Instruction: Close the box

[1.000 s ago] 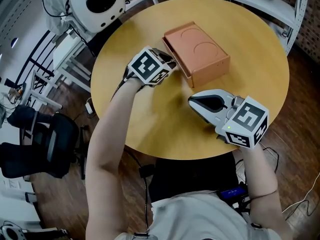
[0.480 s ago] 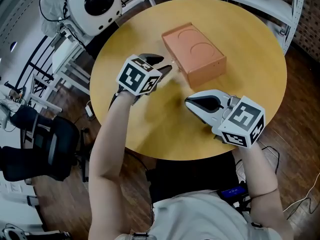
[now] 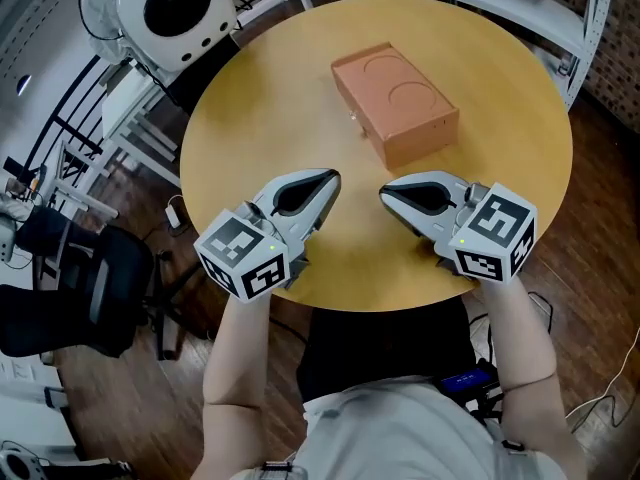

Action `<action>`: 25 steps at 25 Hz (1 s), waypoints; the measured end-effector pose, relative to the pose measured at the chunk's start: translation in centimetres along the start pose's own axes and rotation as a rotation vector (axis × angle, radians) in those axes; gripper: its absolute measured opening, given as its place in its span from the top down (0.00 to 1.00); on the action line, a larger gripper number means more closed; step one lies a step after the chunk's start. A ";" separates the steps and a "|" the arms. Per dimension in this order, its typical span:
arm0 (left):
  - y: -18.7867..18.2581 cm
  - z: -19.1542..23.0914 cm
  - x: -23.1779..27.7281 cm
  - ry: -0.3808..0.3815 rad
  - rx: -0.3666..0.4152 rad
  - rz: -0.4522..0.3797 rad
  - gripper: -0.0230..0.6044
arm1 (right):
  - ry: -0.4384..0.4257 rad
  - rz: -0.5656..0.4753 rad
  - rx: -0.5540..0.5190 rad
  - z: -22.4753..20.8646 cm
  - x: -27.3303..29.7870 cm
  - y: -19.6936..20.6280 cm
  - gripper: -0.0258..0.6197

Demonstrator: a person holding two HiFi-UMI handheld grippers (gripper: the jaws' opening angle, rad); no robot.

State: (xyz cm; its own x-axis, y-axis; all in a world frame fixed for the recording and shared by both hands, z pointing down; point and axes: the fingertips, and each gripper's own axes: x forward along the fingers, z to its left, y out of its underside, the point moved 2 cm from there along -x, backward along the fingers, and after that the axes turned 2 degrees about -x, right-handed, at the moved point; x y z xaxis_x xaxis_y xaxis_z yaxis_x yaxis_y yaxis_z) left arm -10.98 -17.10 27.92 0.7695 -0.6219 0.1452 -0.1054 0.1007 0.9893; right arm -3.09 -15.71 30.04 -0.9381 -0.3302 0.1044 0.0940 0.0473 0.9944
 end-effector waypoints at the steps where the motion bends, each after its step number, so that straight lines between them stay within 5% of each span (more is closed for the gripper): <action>1: 0.6 -0.1 -0.2 -0.002 -0.010 -0.011 0.96 | -0.001 0.000 0.001 -0.1 0.1 0.0 0.96; 10: 2.1 -0.6 -0.5 0.030 -0.055 -0.079 0.96 | -0.005 -0.002 0.005 -0.1 0.3 0.1 0.96; 25: 2.3 -1.3 0.5 0.061 -0.053 -0.020 0.96 | -0.004 -0.004 0.006 -0.1 0.3 0.1 0.96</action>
State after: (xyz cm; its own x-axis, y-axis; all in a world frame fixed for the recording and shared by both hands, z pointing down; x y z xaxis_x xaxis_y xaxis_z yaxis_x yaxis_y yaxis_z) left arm -10.04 -16.12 30.26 0.8084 -0.5757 0.1227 -0.0574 0.1304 0.9898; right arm -3.32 -15.94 30.16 -0.9398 -0.3266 0.1005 0.0884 0.0518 0.9947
